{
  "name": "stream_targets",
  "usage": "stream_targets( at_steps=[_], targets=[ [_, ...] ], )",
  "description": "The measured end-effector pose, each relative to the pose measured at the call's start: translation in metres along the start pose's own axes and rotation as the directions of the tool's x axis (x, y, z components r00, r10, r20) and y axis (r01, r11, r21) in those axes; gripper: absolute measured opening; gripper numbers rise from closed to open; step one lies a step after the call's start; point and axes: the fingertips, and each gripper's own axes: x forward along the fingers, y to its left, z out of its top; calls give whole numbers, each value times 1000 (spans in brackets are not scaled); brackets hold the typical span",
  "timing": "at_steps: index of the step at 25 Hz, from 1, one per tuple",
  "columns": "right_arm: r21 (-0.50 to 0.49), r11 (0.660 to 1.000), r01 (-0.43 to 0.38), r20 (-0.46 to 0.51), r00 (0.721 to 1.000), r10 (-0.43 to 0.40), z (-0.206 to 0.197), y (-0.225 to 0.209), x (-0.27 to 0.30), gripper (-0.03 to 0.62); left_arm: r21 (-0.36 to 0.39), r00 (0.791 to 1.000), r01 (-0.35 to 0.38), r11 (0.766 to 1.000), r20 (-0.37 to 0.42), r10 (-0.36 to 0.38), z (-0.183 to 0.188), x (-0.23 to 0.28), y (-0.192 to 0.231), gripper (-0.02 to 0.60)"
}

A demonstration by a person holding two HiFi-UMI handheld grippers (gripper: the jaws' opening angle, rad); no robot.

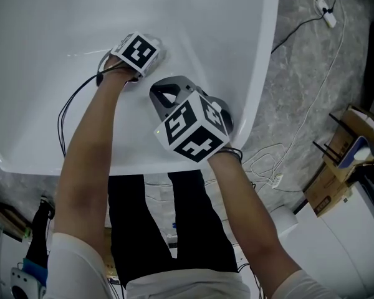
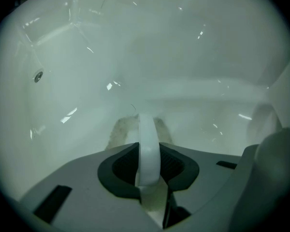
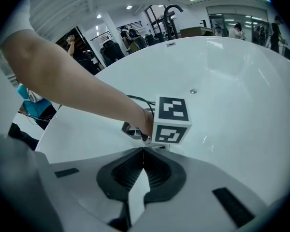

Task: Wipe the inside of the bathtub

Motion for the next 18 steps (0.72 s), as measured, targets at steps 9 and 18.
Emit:
stream_targets(
  at_steps=[9, 18],
  targets=[
    [-17, 999, 32, 11, 999, -32, 9, 6, -38, 20, -44, 997, -43, 998, 58, 45, -17, -69, -2, 98],
    [-32, 998, 55, 64, 997, -52, 25, 23, -103, 20, -126, 977, -100, 987, 176, 122, -20, -173, -34, 98]
  ],
)
